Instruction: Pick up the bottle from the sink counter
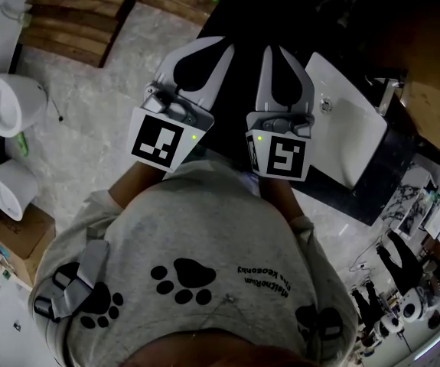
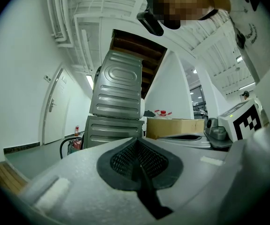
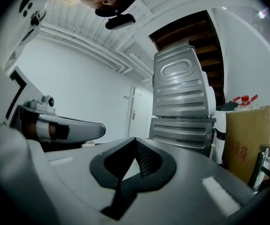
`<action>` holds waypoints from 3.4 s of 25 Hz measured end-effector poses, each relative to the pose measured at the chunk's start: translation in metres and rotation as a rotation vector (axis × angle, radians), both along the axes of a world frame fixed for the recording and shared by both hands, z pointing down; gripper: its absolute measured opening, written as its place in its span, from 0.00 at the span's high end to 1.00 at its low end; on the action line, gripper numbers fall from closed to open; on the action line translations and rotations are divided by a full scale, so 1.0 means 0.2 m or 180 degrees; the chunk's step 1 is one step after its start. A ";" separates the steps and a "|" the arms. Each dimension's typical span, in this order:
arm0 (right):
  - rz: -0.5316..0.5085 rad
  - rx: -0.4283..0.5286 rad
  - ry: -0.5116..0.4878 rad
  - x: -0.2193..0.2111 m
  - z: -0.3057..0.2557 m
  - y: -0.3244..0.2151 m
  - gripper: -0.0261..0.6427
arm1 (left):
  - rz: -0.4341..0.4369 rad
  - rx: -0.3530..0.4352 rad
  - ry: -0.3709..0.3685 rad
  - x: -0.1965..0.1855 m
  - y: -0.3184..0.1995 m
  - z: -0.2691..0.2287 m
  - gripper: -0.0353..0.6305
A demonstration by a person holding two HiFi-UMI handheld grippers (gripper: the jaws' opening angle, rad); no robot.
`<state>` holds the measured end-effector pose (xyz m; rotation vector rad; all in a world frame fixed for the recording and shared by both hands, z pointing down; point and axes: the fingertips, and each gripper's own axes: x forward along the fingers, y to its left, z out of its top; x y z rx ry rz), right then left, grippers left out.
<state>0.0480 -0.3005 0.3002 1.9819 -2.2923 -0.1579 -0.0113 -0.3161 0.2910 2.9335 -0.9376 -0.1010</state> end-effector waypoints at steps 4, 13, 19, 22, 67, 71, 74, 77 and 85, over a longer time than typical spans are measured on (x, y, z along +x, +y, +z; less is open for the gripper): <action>0.0018 -0.0001 -0.0040 0.05 0.03 -0.05 0.96 | 0.0000 -0.0018 -0.0017 0.04 -0.04 0.04 0.95; 0.0040 -0.0082 -0.0120 0.14 0.13 -0.19 0.96 | 0.0005 -0.0079 -0.0039 0.12 -0.13 0.11 0.95; 0.0033 -0.0131 -0.0135 0.18 0.20 -0.27 0.96 | -0.0009 -0.0115 -0.0081 0.15 -0.21 0.17 0.95; 0.0015 -0.0200 -0.0131 0.20 0.27 -0.32 0.96 | -0.0025 -0.0142 -0.0031 0.17 -0.26 0.20 0.95; 0.0117 -0.0464 -0.0147 0.33 0.65 -0.74 0.89 | 0.0033 -0.0358 -0.0135 0.35 -0.67 0.60 0.95; 0.0116 -0.0519 -0.0181 0.34 0.68 -0.77 0.80 | 0.0018 -0.0365 -0.0137 0.35 -0.69 0.61 0.95; 0.0098 -0.0595 -0.0211 0.34 0.71 -0.78 0.76 | 0.0016 -0.0377 -0.0143 0.36 -0.70 0.61 0.95; 0.0092 -0.0628 -0.0222 0.35 0.73 -0.80 0.71 | 0.0021 -0.0386 -0.0150 0.36 -0.70 0.62 0.95; 0.0119 -0.0718 -0.0352 0.37 0.78 -0.86 0.59 | 0.0012 -0.0391 -0.0159 0.37 -0.70 0.63 0.95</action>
